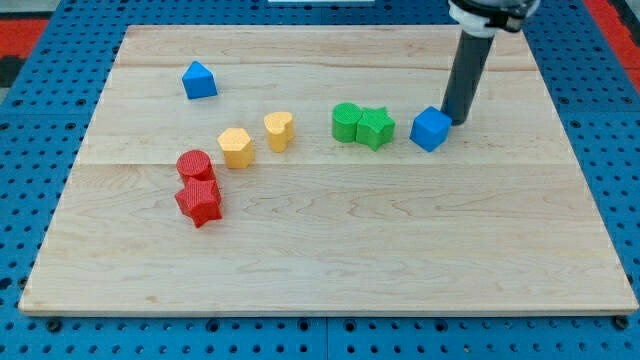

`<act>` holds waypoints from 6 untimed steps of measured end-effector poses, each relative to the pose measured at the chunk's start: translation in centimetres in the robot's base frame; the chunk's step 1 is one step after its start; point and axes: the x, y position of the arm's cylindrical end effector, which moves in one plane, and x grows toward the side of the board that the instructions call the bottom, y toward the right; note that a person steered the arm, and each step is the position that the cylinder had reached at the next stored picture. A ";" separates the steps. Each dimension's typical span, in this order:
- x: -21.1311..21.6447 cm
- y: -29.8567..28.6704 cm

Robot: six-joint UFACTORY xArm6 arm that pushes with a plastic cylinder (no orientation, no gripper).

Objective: Move the blue cube to the right side of red circle

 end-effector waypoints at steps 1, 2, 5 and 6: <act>1.2 0.2; -0.2 1.4; 2.1 0.1; 1.2 0.3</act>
